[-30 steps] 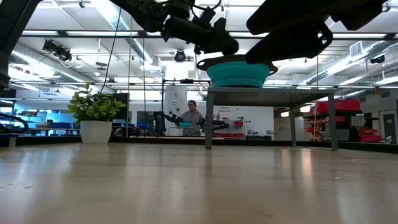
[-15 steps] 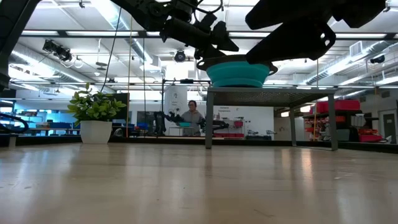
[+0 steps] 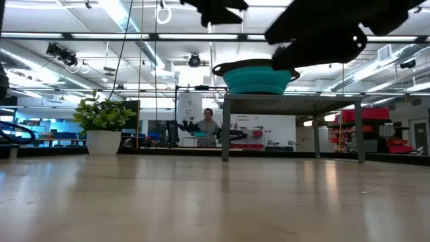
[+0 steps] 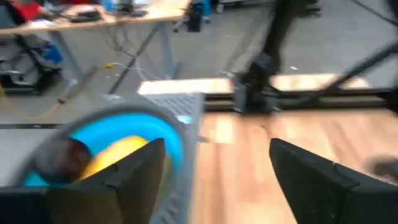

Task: Pick & Place Fruit
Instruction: Return to Home Position

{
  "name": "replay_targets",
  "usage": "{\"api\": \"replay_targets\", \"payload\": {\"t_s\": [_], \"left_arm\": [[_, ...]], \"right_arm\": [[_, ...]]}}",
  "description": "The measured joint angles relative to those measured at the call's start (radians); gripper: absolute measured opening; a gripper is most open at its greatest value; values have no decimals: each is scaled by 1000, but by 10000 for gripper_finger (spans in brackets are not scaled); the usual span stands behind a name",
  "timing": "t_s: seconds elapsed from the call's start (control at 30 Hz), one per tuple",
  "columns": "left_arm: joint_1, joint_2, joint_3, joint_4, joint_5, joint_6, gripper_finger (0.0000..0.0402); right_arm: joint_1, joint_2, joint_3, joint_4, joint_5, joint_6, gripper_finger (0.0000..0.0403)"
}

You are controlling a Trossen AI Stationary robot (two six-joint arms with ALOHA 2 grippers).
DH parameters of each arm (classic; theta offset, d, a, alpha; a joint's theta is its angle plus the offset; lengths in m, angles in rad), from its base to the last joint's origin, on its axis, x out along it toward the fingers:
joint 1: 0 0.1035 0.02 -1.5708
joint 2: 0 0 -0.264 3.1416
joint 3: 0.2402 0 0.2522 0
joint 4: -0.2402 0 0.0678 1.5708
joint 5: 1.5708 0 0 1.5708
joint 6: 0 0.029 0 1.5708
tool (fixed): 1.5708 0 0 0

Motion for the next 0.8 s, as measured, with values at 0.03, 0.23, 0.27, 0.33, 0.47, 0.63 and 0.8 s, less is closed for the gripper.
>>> {"api": "replay_targets", "payload": {"t_s": [0.03, 0.23, 0.27, 0.33, 0.47, 0.63, 0.8], "left_arm": [[-15, -25, -30, -3, 4, -6, 288], [-105, -176, -306, 182, -2, -105, 233], [-121, -202, -363, 236, -4, -124, 225], [-153, -257, -482, 343, -19, -167, 209], [-220, -350, -690, 520, -63, -222, 182], [-307, -486, -884, 628, -127, -285, 149], [-402, -635, -1014, 670, -242, -296, 113]], "right_arm": [[5, -6, 0, -19, 11, 9, 303], [57, -80, 0, -126, 113, 58, 252], [64, -91, 0, -141, 134, 60, 242], [75, -119, 0, -169, 165, 60, 218], [77, -153, 0, -218, 181, 57, 164], [69, -201, 0, -287, 145, 45, 90], [70, -282, 0, -401, 131, 42, 35]]}}
